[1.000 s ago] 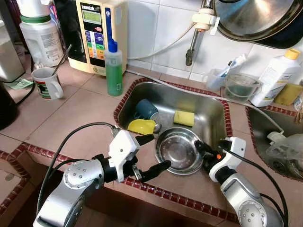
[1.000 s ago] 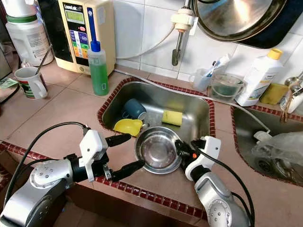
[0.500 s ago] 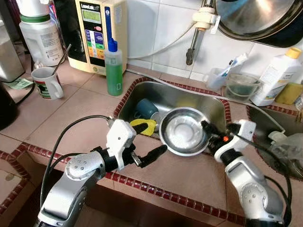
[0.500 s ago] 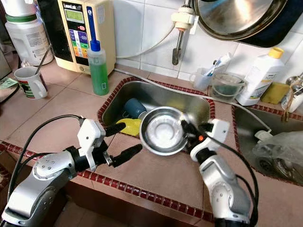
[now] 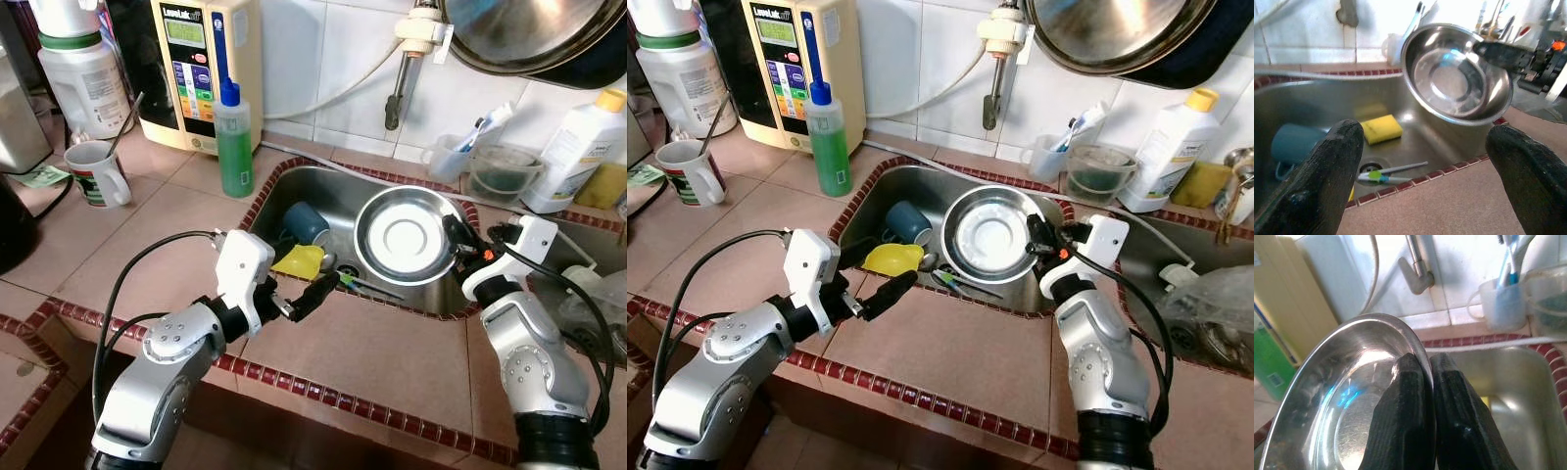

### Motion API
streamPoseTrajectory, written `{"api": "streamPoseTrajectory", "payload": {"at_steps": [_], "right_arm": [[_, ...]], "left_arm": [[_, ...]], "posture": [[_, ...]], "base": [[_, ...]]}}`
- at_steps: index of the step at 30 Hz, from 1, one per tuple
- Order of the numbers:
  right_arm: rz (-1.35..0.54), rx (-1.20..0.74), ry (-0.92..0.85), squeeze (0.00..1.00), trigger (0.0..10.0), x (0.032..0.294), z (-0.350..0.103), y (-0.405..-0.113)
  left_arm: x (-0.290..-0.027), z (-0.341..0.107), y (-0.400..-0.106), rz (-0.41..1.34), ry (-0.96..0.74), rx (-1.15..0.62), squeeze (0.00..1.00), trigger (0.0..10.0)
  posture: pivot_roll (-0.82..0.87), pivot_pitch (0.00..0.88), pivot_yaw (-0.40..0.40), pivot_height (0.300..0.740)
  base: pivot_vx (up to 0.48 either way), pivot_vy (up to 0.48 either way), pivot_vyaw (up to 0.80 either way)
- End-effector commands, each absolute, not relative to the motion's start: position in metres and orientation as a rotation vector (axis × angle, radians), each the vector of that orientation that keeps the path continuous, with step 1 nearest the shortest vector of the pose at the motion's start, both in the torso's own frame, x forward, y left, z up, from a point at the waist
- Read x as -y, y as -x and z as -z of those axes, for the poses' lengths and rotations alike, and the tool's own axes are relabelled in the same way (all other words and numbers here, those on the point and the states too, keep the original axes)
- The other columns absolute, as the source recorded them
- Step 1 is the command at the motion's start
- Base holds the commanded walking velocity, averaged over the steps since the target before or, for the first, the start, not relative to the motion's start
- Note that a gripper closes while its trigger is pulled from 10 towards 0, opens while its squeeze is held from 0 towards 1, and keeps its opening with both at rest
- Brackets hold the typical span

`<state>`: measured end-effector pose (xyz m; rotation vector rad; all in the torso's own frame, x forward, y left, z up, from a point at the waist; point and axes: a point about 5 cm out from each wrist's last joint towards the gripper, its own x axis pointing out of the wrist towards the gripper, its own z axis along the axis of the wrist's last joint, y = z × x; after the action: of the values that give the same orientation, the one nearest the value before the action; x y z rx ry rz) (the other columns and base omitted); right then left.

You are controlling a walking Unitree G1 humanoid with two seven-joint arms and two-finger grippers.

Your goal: Kitchen organization

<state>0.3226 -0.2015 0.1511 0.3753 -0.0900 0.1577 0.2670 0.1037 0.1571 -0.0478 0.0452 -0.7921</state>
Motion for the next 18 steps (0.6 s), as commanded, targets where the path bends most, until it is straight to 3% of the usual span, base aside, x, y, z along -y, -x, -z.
{"api": "streamPoseTrajectory", "payload": {"at_steps": [1,18], "right_arm": [[-0.14,0.109,-0.367,0.0,10.0,0.205,-0.155,-0.326],[-0.154,0.114,-0.346,0.0,10.0,0.194,-0.156,-0.349]], "left_arm": [[-0.102,-0.164,-0.267,0.796,0.048,-0.029,0.0,10.0],[-0.093,-0.174,-0.253,0.908,0.034,-0.069,0.0,10.0]], "posture": [[0.01,0.077,-0.016,0.74],[0.02,0.159,0.007,0.74]], "base": [[0.0,0.0,0.0],[0.0,0.0,0.0]]}}
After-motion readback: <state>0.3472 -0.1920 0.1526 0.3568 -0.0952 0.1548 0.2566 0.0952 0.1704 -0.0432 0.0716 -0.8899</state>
